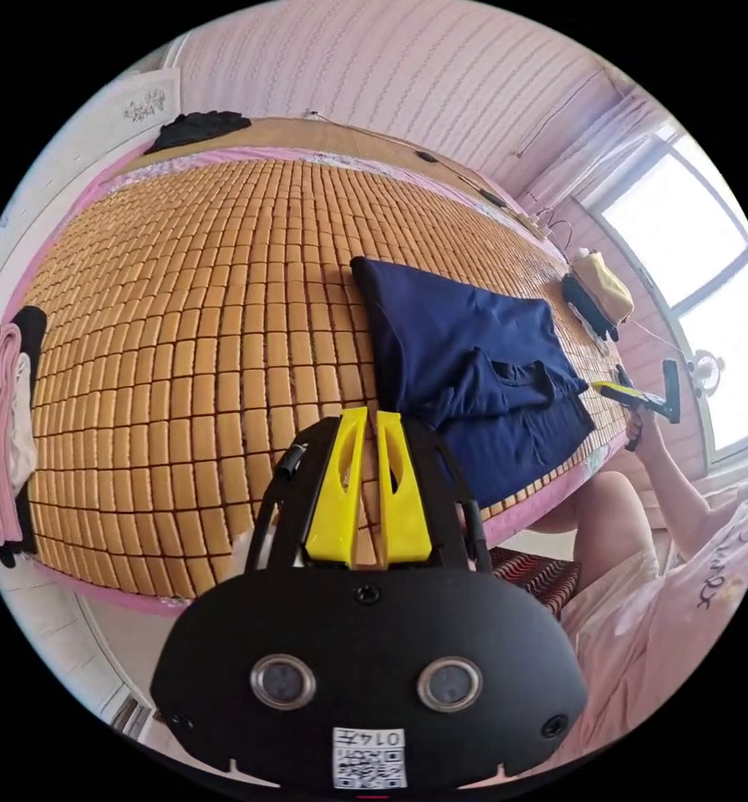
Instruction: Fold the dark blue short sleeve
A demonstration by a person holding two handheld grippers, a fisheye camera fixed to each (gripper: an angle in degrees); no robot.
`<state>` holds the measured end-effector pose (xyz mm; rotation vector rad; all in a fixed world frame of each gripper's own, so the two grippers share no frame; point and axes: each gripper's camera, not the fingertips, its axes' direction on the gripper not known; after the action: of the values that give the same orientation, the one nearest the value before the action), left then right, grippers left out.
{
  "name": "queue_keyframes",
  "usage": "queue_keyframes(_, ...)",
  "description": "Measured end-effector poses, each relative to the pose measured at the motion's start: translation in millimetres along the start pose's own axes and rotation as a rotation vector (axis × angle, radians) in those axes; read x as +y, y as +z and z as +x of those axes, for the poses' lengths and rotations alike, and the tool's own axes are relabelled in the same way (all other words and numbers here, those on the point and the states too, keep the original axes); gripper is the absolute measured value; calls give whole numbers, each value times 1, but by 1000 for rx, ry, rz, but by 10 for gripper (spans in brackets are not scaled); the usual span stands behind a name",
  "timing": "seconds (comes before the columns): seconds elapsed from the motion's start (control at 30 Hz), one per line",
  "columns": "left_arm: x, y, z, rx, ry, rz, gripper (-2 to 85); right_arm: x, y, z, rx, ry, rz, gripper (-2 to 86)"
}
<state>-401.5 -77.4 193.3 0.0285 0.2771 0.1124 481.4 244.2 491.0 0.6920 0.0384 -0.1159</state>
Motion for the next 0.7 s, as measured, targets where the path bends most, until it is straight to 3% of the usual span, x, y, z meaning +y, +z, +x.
queue_keyframes(0.17, 4, 12, 47, 38, 157, -16, 2, -23, -5, -74, -61, -167, 47, 49)
queue_keyframes(0.33, -13, 64, 81, 63, 154, -21, 53, -65, 59, -146, 15, -232, -97, 85)
queue_keyframes(0.5, -13, 105, 95, -42, 174, -99, 21, -75, 83, -160, 17, -186, -143, 12)
queue_keyframes(0.7, 18, 92, 98, 75, 251, -58, -8, -48, 53, -175, -115, -323, -51, -1)
